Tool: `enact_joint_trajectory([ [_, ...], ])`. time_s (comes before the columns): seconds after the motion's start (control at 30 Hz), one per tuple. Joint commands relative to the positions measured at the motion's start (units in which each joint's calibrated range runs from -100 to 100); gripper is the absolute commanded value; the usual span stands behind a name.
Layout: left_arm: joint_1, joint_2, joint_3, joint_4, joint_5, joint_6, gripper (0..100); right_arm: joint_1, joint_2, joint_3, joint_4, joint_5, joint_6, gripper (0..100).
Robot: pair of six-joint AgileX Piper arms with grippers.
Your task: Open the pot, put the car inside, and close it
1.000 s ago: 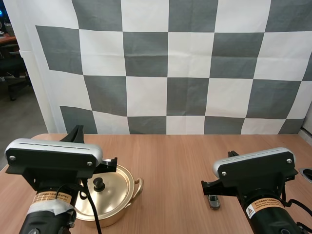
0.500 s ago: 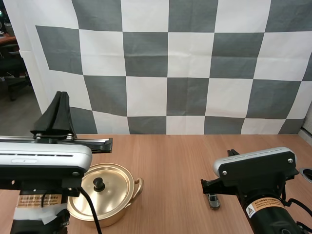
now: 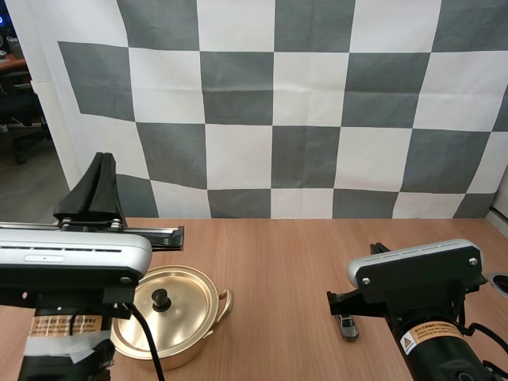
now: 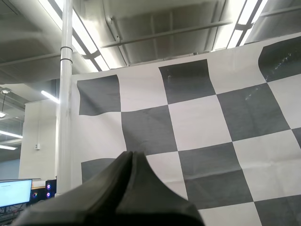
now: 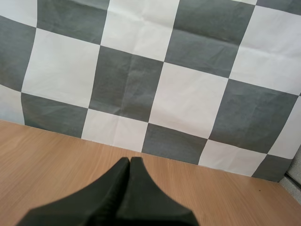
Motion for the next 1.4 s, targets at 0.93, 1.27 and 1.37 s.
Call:
enact_joint_trajectory([
  [0.93, -0.05, 30.00, -62.89, -8.05, 144.25, -2.66, 0, -0.04, 0.00, -13.64, 14.41, 11.73, 0.08, 0],
  [1.27, -0.05, 37.08, -61.28, 0.26, 144.25, -1.51, 0, -0.04, 0.00, -13.64, 15.95, 14.43, 0.08, 0],
  [1.37, -0.05, 37.08, -57.07, -0.99, 144.25, -1.03, 0, -0.04, 0.00, -13.64, 15.95, 14.43, 0.08, 0],
])
